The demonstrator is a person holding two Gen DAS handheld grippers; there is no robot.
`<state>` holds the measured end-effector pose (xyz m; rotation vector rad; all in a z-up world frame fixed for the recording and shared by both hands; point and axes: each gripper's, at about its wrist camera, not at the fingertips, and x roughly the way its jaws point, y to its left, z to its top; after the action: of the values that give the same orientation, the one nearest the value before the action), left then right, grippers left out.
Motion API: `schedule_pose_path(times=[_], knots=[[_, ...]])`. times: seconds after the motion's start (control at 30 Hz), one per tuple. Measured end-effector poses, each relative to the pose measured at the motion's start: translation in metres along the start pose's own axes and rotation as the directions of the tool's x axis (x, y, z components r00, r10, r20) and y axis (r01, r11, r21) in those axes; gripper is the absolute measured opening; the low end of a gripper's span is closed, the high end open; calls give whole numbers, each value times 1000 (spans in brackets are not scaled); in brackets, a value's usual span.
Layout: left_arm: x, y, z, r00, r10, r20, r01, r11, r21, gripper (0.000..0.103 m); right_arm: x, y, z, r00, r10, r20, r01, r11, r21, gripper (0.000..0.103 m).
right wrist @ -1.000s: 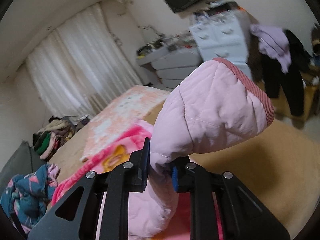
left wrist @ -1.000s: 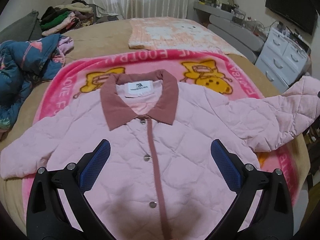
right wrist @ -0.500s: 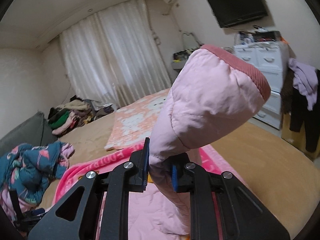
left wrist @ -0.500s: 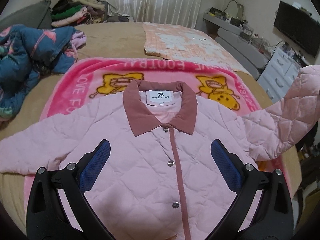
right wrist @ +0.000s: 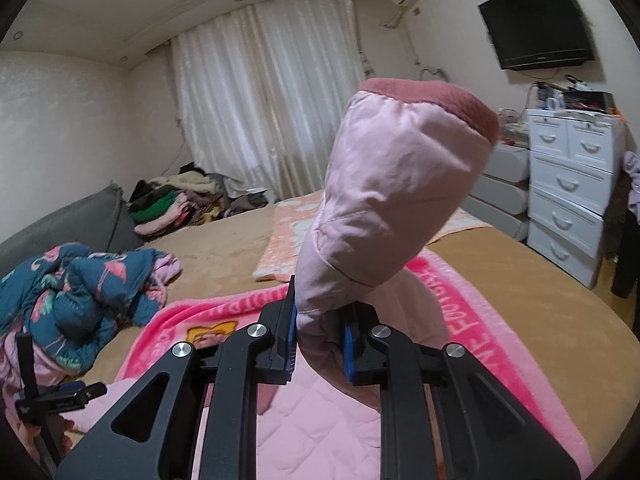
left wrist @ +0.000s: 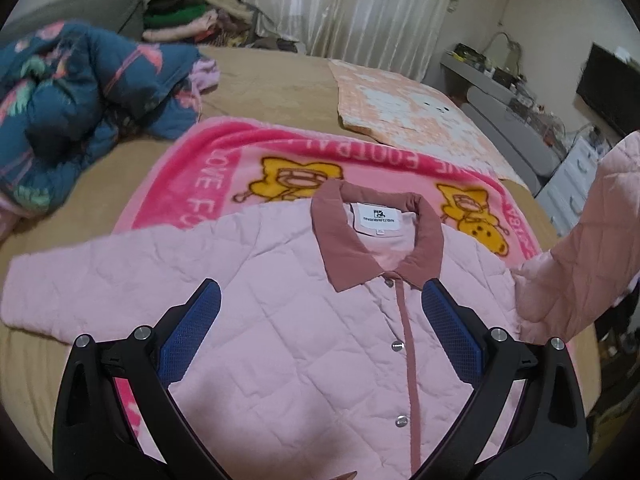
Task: Fold large clothes
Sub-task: 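Grasp the sleeve cuff with the right tool and lift it, then fold the sleeve across the jacket front with the right tool and release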
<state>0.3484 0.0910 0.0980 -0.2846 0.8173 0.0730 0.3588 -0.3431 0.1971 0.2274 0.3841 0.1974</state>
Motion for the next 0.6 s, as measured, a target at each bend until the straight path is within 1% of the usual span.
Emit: schedule_pose_path(times=[0.07, 0.2, 0.37, 0.43, 0.5, 0.53, 0.6], knots=[[1, 9, 1, 999, -31, -13, 30, 999, -31, 94, 3, 10, -6, 1000, 20, -6, -20, 1000, -9, 17], [-2, 16, 3, 1000, -14, 0, 14, 999, -30, 94, 11, 30, -19, 998, 66, -25, -67, 997, -24, 17], [-5, 32, 4, 999, -36, 10, 37, 996, -79, 94, 23, 51, -37, 994, 93, -54, -96, 994, -58, 17], [-4, 39, 3, 998, -67, 6, 67, 992, -107, 94, 33, 62, -45, 993, 100, -68, -104, 993, -61, 17], [2, 47, 1, 990, -140, -9, 137, 978, -159, 94, 40, 67, -55, 991, 110, -82, -115, 991, -62, 17], [4, 49, -1, 988, -154, -16, 149, 973, -178, 94, 43, 70, -61, 990, 113, -90, -119, 991, -64, 17], [7, 50, -3, 989, -148, -22, 142, 973, -180, 94, 53, 80, -74, 987, 116, -109, -124, 990, -66, 17]])
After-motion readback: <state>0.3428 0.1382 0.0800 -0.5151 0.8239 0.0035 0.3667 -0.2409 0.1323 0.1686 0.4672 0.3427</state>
